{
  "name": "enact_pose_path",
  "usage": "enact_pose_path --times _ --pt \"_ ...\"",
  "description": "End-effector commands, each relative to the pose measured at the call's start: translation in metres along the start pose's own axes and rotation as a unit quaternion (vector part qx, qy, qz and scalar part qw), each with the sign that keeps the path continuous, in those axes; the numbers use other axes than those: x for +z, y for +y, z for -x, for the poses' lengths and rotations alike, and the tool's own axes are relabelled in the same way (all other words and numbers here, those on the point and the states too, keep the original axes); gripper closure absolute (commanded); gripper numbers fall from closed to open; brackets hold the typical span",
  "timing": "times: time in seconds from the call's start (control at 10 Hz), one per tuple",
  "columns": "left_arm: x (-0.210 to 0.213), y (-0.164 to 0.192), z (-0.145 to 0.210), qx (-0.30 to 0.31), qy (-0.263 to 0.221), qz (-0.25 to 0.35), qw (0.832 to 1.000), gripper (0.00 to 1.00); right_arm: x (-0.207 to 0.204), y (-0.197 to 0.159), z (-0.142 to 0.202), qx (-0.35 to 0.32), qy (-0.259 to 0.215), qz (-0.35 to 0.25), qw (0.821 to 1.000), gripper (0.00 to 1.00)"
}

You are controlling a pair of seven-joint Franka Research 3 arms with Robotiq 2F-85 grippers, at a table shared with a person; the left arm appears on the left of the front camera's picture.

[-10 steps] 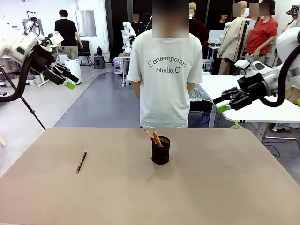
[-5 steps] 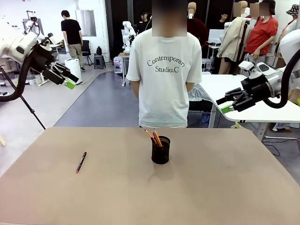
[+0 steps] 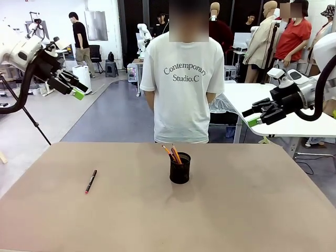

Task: Place the pens into the pen holder.
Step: Pick up a writing instrument from the table and place it into the Pen holder.

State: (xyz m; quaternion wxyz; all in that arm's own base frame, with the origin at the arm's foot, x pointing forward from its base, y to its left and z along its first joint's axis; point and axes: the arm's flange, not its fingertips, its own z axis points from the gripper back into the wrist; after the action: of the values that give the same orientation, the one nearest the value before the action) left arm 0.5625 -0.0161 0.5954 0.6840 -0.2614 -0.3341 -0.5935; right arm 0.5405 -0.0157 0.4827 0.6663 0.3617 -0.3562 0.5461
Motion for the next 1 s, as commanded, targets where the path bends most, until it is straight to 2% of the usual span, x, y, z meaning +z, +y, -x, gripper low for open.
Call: enact_pose_path --times 0.0,0.9 --pt "0.0010 -0.0006 -0.0020 0.000 -0.001 -0.001 1.000 0.03 0.0012 0.0009 -0.0025 0.002 -0.001 -0.001 1.000 0.00" --pt "0.0000 0.0000 0.0000 0.000 0.000 0.000 1.000 0.03 0.0012 0.0009 -0.0025 0.002 -0.001 -0.001 1.000 0.00"
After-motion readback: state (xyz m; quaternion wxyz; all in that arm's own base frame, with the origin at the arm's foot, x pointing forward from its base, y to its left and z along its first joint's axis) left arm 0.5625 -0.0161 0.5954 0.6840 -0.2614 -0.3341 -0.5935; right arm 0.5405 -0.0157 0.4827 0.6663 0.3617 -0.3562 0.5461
